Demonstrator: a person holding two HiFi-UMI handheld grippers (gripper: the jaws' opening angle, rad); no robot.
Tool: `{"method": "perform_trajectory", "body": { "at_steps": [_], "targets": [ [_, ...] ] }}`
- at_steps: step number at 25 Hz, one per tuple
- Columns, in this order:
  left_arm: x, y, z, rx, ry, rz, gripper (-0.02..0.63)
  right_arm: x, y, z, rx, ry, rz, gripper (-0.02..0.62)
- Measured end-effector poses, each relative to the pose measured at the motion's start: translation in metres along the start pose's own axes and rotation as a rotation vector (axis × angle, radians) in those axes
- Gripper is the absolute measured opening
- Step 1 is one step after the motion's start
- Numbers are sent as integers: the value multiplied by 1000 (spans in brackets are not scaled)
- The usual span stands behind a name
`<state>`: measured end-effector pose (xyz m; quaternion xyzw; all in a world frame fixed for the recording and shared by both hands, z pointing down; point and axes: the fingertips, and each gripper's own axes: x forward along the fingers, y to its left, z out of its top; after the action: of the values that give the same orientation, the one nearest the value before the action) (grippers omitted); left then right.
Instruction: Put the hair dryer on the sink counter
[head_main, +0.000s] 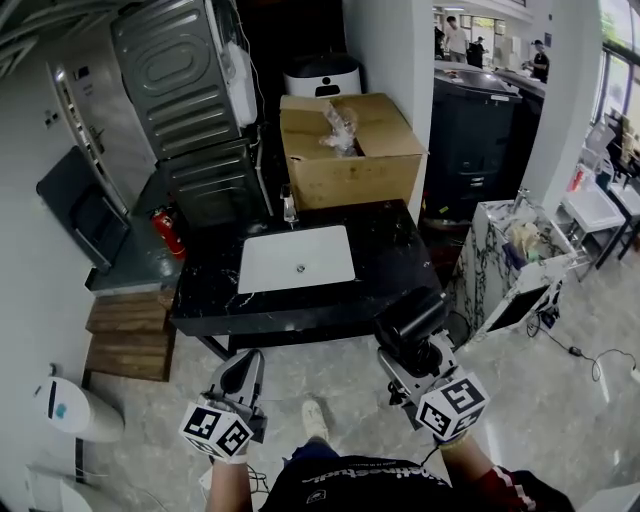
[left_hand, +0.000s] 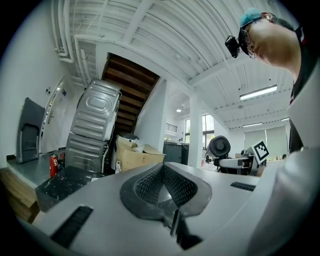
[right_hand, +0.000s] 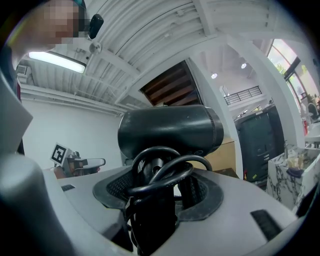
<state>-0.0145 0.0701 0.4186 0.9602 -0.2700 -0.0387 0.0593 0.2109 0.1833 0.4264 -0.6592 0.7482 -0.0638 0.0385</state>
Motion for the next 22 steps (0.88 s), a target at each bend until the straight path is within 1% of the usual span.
{"method": "perform_trajectory", "body": {
  "at_steps": [4, 7, 10, 14, 19, 22],
  "targets": [
    [25, 35, -5, -19, -10, 0, 14, 36, -7, -5, -6, 16, -9, 287],
    [53, 62, -2, -20, -23, -27, 14, 68, -14, 0, -24, 21, -17, 287],
    [83, 99, 3, -16, -37, -47, 14, 113, -22, 10, -47, 16, -31, 287],
    [118, 155, 11, -18, -39, -74, 14, 179, -23, 22, -51, 6, -43, 287],
    [158, 217, 23, 33, -31, -126, 14, 252, -21, 35, -57, -10, -48, 287],
    [175, 248, 33, 41, -29, -144, 14, 294, -20, 40, -42, -19, -57, 287]
  ]
}}
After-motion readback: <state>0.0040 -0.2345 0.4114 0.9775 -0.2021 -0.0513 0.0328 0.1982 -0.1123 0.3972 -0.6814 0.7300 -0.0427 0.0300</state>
